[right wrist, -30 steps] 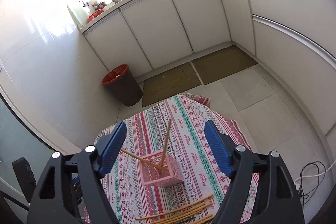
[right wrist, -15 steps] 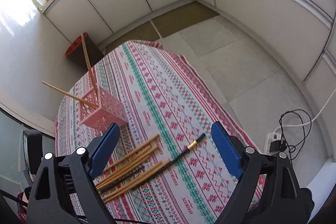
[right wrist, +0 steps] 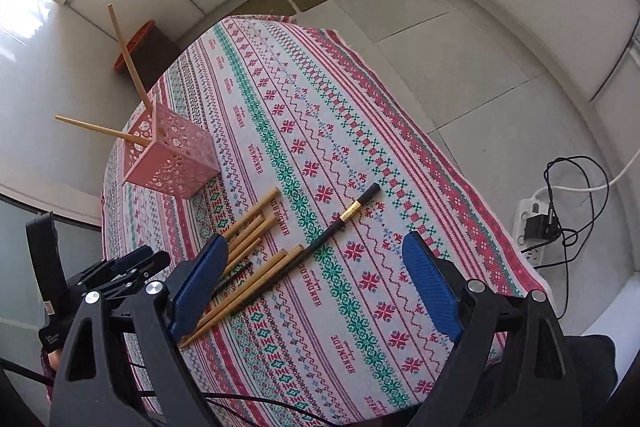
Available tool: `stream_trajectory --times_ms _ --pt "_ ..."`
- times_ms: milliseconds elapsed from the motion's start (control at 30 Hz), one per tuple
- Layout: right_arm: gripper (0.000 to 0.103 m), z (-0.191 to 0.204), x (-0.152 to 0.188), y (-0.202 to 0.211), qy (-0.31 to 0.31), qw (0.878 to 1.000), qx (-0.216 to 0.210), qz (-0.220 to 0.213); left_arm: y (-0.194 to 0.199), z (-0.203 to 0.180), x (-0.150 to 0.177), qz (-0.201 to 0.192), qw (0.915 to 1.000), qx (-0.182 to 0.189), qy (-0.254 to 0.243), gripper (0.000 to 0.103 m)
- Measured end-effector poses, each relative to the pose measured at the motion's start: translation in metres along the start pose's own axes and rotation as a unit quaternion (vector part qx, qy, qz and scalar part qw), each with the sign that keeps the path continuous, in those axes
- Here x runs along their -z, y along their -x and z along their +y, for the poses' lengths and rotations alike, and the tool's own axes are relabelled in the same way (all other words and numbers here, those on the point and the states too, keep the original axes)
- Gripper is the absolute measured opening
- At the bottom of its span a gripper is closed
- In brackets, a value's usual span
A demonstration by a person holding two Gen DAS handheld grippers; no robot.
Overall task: Organize utensils
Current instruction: 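Move both grippers back down to the remaining chopsticks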
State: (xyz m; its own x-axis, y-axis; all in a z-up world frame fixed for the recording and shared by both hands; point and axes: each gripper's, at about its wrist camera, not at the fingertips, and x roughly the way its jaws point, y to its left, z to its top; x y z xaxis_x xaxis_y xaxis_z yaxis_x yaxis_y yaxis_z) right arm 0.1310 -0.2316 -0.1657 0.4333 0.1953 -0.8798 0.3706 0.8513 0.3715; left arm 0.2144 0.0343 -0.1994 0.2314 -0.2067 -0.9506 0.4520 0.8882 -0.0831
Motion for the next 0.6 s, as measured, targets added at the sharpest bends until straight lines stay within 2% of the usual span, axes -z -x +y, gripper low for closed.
stream_trajectory --times_ms 100,267,433,600 --pt "0.086 -0.001 -0.001 0.001 0.0 1.0 0.003 0.003 -0.018 -0.014 -0.007 0.019 0.999 -0.027 -0.032 0.037" --pt "0.086 -0.007 -0.004 -0.001 -0.008 1.0 0.004 0.001 -0.016 -0.034 -0.014 -0.009 0.9971 -0.028 -0.07 0.031" --pt "0.086 -0.013 -0.006 -0.006 -0.02 1.0 0.0 0.012 -0.036 -0.051 -0.02 0.003 0.9941 -0.065 -0.087 0.028" --pt "0.086 -0.02 -0.006 -0.006 -0.03 0.999 0.002 0.013 -0.028 -0.084 -0.027 -0.015 0.9896 -0.03 -0.14 0.027"
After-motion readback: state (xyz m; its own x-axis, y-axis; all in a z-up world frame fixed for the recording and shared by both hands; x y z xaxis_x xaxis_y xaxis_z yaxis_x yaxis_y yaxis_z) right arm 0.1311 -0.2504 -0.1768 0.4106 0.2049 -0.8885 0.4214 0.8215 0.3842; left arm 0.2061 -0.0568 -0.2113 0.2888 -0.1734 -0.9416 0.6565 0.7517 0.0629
